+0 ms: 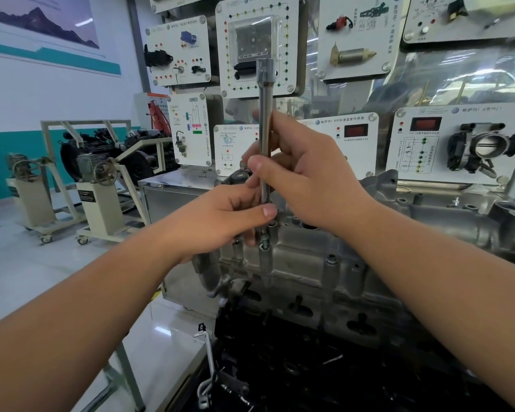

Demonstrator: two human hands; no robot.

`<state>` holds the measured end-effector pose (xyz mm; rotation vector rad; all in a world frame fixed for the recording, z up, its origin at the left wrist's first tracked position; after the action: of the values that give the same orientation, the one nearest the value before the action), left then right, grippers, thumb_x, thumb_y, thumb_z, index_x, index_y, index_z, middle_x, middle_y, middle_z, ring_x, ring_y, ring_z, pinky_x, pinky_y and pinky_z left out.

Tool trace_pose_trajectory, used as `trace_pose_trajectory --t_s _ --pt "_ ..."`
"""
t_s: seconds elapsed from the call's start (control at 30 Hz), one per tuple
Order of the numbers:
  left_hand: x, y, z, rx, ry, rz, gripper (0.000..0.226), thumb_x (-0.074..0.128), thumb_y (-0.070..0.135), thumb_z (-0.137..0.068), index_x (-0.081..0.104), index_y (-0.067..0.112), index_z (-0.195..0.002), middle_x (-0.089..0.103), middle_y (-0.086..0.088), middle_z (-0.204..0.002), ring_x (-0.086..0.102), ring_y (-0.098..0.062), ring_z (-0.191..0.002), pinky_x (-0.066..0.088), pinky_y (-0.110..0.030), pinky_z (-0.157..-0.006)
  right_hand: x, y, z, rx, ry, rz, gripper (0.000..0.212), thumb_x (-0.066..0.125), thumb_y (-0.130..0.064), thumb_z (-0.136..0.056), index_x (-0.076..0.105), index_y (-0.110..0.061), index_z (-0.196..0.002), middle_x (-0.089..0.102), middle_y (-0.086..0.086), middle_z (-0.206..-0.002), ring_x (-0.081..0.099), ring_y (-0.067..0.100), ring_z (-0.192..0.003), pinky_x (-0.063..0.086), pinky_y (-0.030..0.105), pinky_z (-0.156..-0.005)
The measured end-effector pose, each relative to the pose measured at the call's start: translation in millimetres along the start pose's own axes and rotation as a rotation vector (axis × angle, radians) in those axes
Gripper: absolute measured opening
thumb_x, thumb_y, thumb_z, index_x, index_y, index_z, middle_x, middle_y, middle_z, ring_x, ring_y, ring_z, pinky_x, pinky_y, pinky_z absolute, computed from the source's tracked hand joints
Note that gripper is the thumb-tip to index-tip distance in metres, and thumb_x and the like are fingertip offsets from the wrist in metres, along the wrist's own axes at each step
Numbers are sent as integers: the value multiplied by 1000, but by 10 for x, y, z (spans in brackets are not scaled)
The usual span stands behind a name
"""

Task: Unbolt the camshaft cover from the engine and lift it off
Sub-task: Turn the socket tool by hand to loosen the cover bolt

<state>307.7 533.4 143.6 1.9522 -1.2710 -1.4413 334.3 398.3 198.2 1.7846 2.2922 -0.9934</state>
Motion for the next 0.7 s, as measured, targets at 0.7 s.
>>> trace_pose_trajectory --t_s 0.7 --pt "-53 -21 -3 -25 42 -32 49 67 46 -93 58 -3 -95 62 1 -73 68 -9 -66 49 -19 -56 -32 28 12 9 14 160 21 61 -26 -99 54 -30 -119 72 -5 -85 68 10 -73 57 38 -74"
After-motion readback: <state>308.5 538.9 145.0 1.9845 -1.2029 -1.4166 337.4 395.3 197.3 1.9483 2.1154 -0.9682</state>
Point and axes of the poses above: each hand's wrist, its own z-axis away from the middle knuckle, its own x-axis out of the palm, y = z × x, the point moved 5 cm from there along -z, towards the middle knuckle
